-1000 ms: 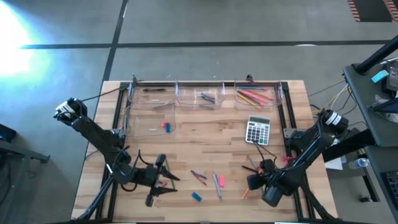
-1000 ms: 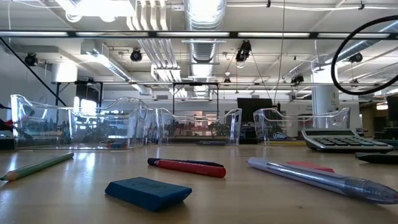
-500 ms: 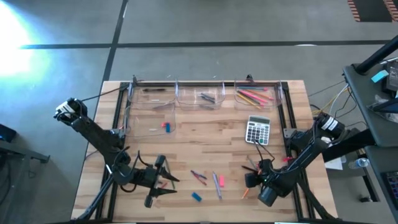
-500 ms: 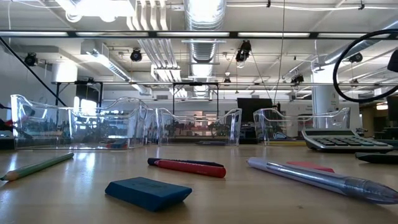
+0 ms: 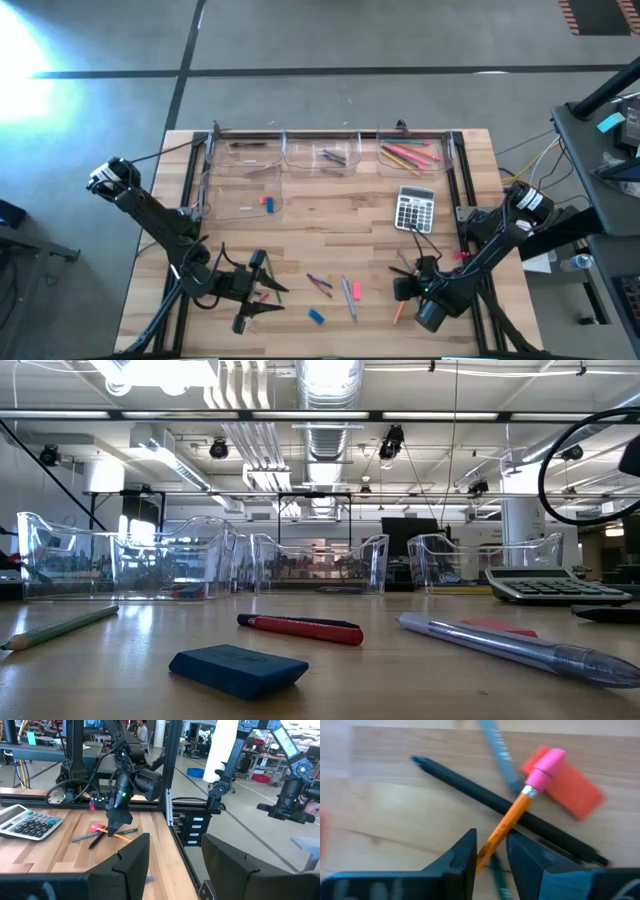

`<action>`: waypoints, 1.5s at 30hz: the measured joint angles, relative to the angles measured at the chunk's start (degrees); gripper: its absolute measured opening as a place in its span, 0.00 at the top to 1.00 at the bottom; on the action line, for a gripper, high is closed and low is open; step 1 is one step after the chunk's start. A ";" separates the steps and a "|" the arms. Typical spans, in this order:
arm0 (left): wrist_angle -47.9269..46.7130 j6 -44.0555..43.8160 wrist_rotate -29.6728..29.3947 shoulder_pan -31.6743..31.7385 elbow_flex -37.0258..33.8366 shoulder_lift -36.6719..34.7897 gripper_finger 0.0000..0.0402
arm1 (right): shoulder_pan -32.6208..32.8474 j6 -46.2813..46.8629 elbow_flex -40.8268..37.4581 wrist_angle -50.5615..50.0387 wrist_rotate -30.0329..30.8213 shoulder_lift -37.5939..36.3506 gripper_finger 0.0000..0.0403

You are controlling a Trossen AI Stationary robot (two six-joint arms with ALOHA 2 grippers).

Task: Sort crayons/erasers/pens/pencils in bins
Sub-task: Put the orange pencil into the top right transparent bin

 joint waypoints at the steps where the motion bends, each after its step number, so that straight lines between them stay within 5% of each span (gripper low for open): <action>1: 0.00 -0.02 0.00 0.01 0.00 0.00 0.59 | -0.07 0.04 0.00 0.34 0.45 0.00 0.79; 11: 0.00 -0.02 0.02 -0.05 0.00 -0.02 0.59 | -0.15 -0.70 1.75 1.04 7.97 -0.04 0.97; 23: 0.03 -0.07 0.04 -0.03 0.00 -0.02 0.59 | -3.11 -12.61 7.67 -0.97 14.19 -3.59 0.98; 30: 0.02 -0.11 0.04 -0.03 0.00 -0.02 0.59 | -6.38 -25.17 15.21 -10.80 14.98 -5.29 0.98; 37: -0.02 -0.10 0.07 -0.06 0.00 -0.02 0.59 | -8.63 -38.56 20.81 -12.52 6.74 -5.31 0.96; 45: -0.02 -0.16 0.07 -0.24 0.00 -0.02 0.59 | -7.04 -36.50 18.61 -12.55 -0.29 -4.93 0.92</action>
